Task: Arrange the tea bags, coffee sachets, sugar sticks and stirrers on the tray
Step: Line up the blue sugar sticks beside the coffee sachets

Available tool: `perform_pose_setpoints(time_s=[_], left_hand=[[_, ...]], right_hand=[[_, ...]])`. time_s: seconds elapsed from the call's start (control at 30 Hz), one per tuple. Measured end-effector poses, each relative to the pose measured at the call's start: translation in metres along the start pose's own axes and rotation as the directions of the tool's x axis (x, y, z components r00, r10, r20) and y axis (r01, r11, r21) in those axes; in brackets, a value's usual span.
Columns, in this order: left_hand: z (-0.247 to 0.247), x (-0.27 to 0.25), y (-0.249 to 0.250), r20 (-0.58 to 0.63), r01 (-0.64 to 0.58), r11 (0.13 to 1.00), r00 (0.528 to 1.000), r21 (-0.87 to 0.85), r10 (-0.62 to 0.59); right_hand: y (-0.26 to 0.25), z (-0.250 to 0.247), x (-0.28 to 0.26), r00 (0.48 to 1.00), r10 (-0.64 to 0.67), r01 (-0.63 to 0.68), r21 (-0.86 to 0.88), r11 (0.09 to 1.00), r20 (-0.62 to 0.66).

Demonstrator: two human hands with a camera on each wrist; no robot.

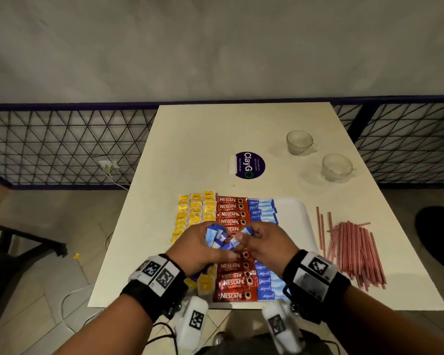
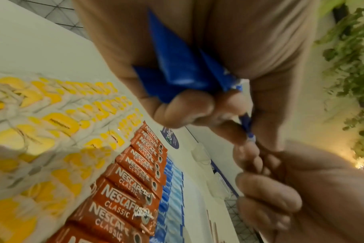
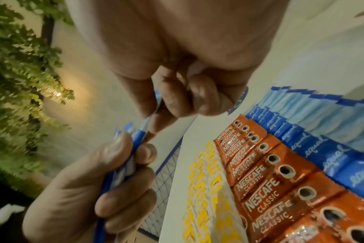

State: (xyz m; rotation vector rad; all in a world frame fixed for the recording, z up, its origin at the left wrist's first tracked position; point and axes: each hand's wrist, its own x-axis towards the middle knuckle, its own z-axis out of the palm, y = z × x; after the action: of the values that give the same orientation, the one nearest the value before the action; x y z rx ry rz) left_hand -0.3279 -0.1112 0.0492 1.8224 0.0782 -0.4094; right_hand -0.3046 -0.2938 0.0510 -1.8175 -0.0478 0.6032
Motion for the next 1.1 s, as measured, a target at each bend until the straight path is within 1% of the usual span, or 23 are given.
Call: perform_pose_setpoints(time_s=[0.07, 0.1, 0.23, 0.3, 0.37, 0.4, 0.5, 0.53, 0.6, 0.67, 0.7, 0.73, 0.8, 0.83, 0.93, 1.1], left_hand=[[-0.009, 0.002, -0.003, -0.029, 0.030, 0.999, 0.999, -0.045, -0.031], [-0.012, 0.004, -0.005, -0.046, 0.037, 0.998, 0.998, -0.060, -0.039], [-0.010, 0.018, 0.001, -0.069, 0.053, 0.995, 0.996, -0.081, -0.059], [-0.006, 0.030, 0.005, -0.084, 0.057, 0.994, 0.994, -0.094, -0.065], [0.000, 0.043, 0.008, -0.098, 0.073, 0.995, 0.992, -0.073, -0.080], [0.003, 0.049, 0.008, -0.107, 0.086, 0.994, 0.990, -0.070, -0.093], [0.006, 0.065, 0.007, -0.171, 0.136, 0.989, 0.975, -0.058, -0.144], [0.004, 0.065, 0.005, -0.185, 0.146, 0.988, 0.971, -0.043, -0.152], [0.004, 0.076, 0.002, -0.228, 0.181, 0.983, 0.957, -0.028, -0.183], [0.001, 0.072, 0.000, -0.249, 0.204, 0.978, 0.946, -0.028, -0.205], [0.001, 0.074, -0.001, -0.261, 0.220, 0.975, 0.939, -0.038, -0.223], [0.000, 0.076, -0.003, -0.276, 0.235, 0.971, 0.931, -0.046, -0.239], [0.000, 0.077, -0.006, -0.289, 0.256, 0.966, 0.922, -0.044, -0.258], [-0.001, 0.078, -0.007, -0.291, 0.265, 0.963, 0.919, -0.047, -0.267], [0.001, 0.078, -0.011, -0.296, 0.286, 0.958, 0.913, -0.030, -0.282], [0.006, 0.074, -0.013, -0.303, 0.295, 0.955, 0.908, -0.025, -0.289]], right_hand=[[-0.002, -0.003, 0.000, 0.998, 0.058, -0.054, 0.163, 0.985, -0.018], [-0.003, -0.006, 0.001, 0.997, 0.074, -0.068, 0.204, 0.977, -0.021], [-0.002, -0.023, 0.009, 0.996, 0.040, -0.029, 0.140, 0.990, -0.075], [0.002, -0.034, 0.018, 0.995, 0.060, -0.045, 0.189, 0.981, -0.075], [0.008, -0.048, 0.030, 0.990, 0.112, -0.089, 0.247, 0.965, -0.083], [0.011, -0.057, 0.038, 0.983, 0.150, -0.114, 0.289, 0.951, -0.109], [0.027, -0.087, 0.071, 0.933, 0.294, -0.185, 0.426, 0.886, -0.207], [0.032, -0.094, 0.079, 0.915, 0.328, -0.200, 0.445, 0.873, -0.233], [0.045, -0.115, 0.107, 0.894, 0.380, -0.264, 0.405, 0.875, -0.238], [0.053, -0.122, 0.120, 0.878, 0.414, -0.323, 0.342, 0.883, -0.239], [0.055, -0.127, 0.128, 0.877, 0.422, -0.356, 0.281, 0.891, -0.230], [0.057, -0.129, 0.136, 0.879, 0.419, -0.384, 0.182, 0.905, -0.227], [0.061, -0.130, 0.147, 0.895, 0.383, -0.399, -0.023, 0.917, -0.227], [0.063, -0.130, 0.151, 0.900, 0.376, -0.398, -0.061, 0.916, -0.221], [0.067, -0.127, 0.158, 0.906, 0.382, -0.403, -0.094, 0.910, -0.184], [0.071, -0.121, 0.160, 0.898, 0.413, -0.430, -0.104, 0.897, -0.150]])
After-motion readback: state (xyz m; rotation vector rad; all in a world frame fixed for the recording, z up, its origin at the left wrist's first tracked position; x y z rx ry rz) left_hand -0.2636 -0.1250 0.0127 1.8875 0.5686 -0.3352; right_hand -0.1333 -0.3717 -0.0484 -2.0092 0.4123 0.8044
